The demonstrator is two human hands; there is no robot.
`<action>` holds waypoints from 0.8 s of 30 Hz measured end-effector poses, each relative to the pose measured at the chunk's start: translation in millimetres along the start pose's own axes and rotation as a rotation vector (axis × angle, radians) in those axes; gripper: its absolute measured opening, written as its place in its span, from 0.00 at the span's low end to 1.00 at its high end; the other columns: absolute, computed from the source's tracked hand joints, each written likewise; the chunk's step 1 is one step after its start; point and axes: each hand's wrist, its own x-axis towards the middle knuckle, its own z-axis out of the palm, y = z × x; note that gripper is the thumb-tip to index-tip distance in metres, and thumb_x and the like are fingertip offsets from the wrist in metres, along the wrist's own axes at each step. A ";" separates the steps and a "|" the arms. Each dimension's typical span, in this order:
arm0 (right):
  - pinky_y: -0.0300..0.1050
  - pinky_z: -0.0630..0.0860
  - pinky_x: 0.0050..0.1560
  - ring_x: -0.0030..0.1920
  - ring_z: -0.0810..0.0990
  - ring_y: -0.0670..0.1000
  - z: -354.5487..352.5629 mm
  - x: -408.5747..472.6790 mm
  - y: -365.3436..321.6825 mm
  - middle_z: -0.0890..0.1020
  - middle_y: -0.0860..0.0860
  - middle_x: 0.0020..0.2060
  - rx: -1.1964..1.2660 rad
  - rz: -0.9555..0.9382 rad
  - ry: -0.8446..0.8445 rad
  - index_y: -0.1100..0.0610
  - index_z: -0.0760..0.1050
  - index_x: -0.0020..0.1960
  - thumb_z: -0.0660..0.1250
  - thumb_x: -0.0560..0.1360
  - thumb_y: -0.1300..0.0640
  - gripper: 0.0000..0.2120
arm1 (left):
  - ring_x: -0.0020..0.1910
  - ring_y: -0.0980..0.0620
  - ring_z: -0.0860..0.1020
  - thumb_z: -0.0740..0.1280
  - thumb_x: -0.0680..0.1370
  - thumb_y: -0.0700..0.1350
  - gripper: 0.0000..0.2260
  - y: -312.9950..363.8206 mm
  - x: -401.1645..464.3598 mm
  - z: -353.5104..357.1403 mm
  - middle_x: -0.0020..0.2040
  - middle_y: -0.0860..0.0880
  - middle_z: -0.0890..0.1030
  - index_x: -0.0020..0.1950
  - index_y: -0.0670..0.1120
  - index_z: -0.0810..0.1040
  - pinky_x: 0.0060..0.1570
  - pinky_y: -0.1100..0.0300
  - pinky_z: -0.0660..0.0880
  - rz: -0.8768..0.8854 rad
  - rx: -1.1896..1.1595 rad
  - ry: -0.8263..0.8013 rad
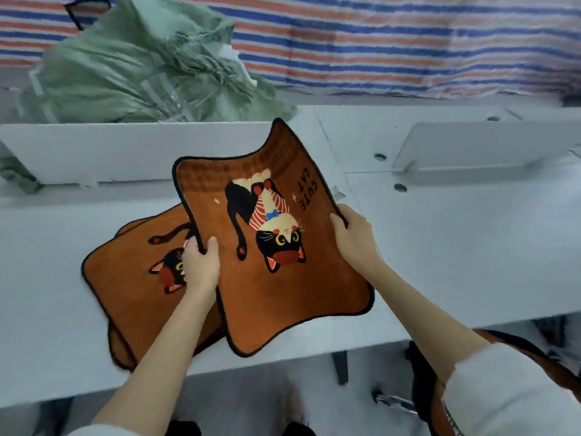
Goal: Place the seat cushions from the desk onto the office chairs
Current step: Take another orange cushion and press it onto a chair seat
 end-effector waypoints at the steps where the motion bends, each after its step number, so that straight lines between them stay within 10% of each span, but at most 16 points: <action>1: 0.42 0.72 0.43 0.42 0.78 0.51 -25.8 -11.7 9.5 0.81 0.53 0.41 -0.011 0.007 0.035 0.55 0.77 0.54 0.54 0.81 0.59 0.12 | 0.57 0.46 0.76 0.57 0.81 0.47 0.13 5.8 -16.4 19.2 0.57 0.50 0.77 0.64 0.47 0.72 0.59 0.48 0.74 -0.001 -0.024 -0.046; 6: 0.35 0.68 0.38 0.43 0.77 0.50 -141.8 -70.1 60.8 0.79 0.49 0.40 -0.063 0.103 0.227 0.54 0.77 0.52 0.55 0.80 0.60 0.12 | 0.57 0.46 0.76 0.56 0.81 0.49 0.14 34.0 -99.6 96.0 0.59 0.48 0.77 0.64 0.46 0.72 0.61 0.47 0.73 0.082 0.008 -0.265; 15: 0.48 0.70 0.65 0.63 0.74 0.55 -381.1 -215.8 139.1 0.76 0.54 0.63 -0.051 0.246 0.514 0.57 0.69 0.69 0.53 0.81 0.59 0.18 | 0.55 0.46 0.77 0.56 0.82 0.46 0.13 89.3 -323.1 234.3 0.56 0.48 0.77 0.64 0.45 0.73 0.59 0.48 0.74 0.255 -0.067 -0.555; 19: 0.38 0.72 0.45 0.49 0.77 0.49 -492.9 -288.9 170.4 0.78 0.51 0.52 -0.042 0.231 0.638 0.57 0.71 0.65 0.53 0.81 0.60 0.15 | 0.53 0.48 0.78 0.56 0.82 0.47 0.11 106.2 -444.4 299.4 0.53 0.50 0.78 0.60 0.48 0.74 0.57 0.49 0.75 0.309 -0.147 -0.653; 24: 0.45 0.77 0.50 0.48 0.80 0.51 -603.6 -359.9 212.6 0.80 0.51 0.52 -0.060 0.229 0.769 0.55 0.72 0.64 0.54 0.81 0.59 0.14 | 0.51 0.50 0.78 0.56 0.82 0.47 0.09 126.4 -559.8 373.2 0.48 0.55 0.78 0.57 0.51 0.74 0.55 0.52 0.75 0.348 -0.198 -0.784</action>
